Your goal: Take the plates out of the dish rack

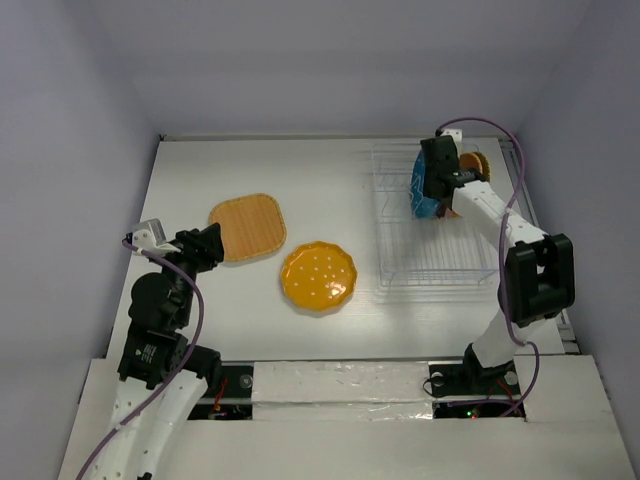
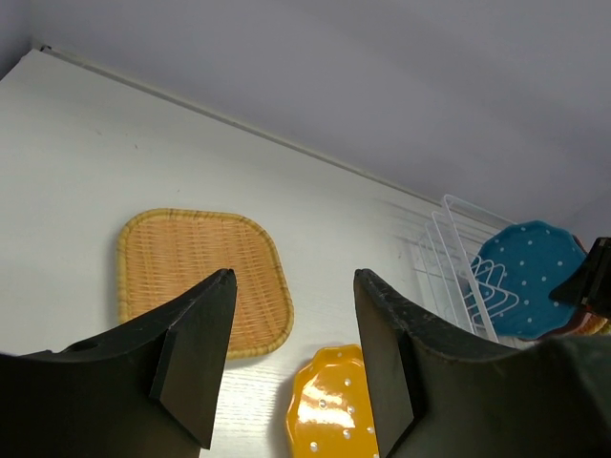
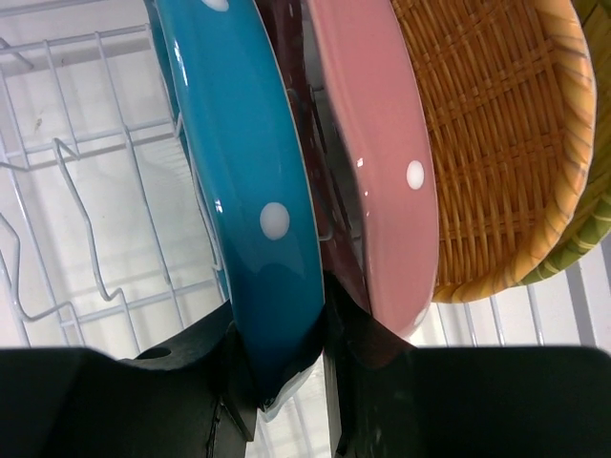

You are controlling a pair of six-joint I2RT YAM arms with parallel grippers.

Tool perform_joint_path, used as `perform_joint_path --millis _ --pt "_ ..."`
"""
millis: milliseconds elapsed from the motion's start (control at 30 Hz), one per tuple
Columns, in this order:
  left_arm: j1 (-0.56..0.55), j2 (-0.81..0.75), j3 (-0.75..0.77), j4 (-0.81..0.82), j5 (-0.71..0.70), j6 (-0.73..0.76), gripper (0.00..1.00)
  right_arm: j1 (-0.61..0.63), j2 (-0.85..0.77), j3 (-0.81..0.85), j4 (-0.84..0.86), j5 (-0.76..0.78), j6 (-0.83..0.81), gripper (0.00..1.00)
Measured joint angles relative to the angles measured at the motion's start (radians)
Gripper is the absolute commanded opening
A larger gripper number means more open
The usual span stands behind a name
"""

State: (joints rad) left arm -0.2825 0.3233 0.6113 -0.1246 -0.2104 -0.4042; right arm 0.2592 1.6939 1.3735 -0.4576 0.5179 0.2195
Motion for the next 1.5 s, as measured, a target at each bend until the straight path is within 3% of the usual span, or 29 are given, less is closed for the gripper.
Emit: perform_joint_path --millis 267,467,667,833,1167,1500 --pt "0.0 0.0 0.0 0.0 0.0 0.0 0.49 0.025 -0.082 0.0 -0.01 0.033 -0.046 0.0" --pt "0.0 0.0 0.0 0.0 0.0 0.0 0.49 0.04 -0.234 -0.002 -0.021 0.04 -0.059 0.0" --pt "0.0 0.0 0.0 0.0 0.0 0.0 0.49 0.101 -0.452 -0.058 0.01 -0.076 -0.01 0.0" --pt "0.0 0.0 0.0 0.0 0.0 0.0 0.49 0.187 -0.536 -0.168 0.085 -0.273 0.073 0.0" --pt "0.0 -0.012 0.0 0.0 0.0 0.0 0.49 0.421 -0.366 -0.445 0.24 -0.764 0.237 0.0" --pt "0.001 -0.011 0.0 0.0 0.0 0.0 0.49 0.447 -0.288 -0.533 0.355 -0.856 0.313 0.0"
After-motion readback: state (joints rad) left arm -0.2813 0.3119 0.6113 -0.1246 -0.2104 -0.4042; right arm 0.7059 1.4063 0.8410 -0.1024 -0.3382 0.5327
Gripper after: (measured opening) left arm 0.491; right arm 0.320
